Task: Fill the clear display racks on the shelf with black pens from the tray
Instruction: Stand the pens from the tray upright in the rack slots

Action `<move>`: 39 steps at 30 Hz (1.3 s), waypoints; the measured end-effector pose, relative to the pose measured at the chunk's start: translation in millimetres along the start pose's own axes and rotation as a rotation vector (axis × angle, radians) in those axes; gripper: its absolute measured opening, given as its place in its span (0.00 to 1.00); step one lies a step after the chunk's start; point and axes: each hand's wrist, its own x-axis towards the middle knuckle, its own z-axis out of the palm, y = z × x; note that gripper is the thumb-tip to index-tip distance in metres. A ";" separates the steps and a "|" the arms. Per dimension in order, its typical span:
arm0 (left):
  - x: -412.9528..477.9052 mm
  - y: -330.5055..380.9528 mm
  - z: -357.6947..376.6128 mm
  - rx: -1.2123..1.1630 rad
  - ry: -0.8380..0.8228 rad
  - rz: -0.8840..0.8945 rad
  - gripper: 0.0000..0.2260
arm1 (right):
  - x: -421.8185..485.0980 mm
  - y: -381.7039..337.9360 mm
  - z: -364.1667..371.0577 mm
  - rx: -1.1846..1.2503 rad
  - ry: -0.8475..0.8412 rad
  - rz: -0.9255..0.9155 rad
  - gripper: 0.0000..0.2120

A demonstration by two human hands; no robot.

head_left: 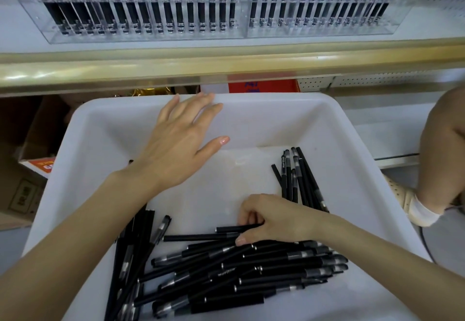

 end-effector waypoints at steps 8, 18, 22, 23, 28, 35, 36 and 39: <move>-1.1 2.0 -1.7 -0.006 0.016 -0.003 0.31 | 0.8 -0.7 -0.8 0.064 0.002 0.026 0.12; -1.1 1.1 -0.1 -0.023 0.042 0.010 0.30 | 2.9 -1.2 3.4 0.131 0.001 0.027 0.10; -1.1 0.6 -1.5 -0.034 0.035 0.011 0.30 | 4.7 1.0 1.1 0.173 0.021 0.022 0.10; -1.2 0.7 -1.9 -0.038 0.035 0.011 0.30 | 5.0 1.8 0.8 0.185 0.025 0.022 0.10; -1.3 0.5 -2.1 -0.053 0.033 0.008 0.30 | 5.4 0.4 1.1 0.285 0.066 -0.038 0.05; -2.2 0.5 -2.0 -0.147 0.065 0.007 0.30 | -2.4 -17.4 -8.2 0.450 0.191 -0.173 0.14; -2.3 -0.1 -2.7 -0.193 0.066 0.004 0.29 | -4.9 -20.3 -11.6 0.431 0.212 -0.182 0.15; -2.0 -5.4 -11.9 -0.441 0.068 -0.060 0.28 | -13.1 -29.2 -28.8 0.345 0.263 -0.197 0.11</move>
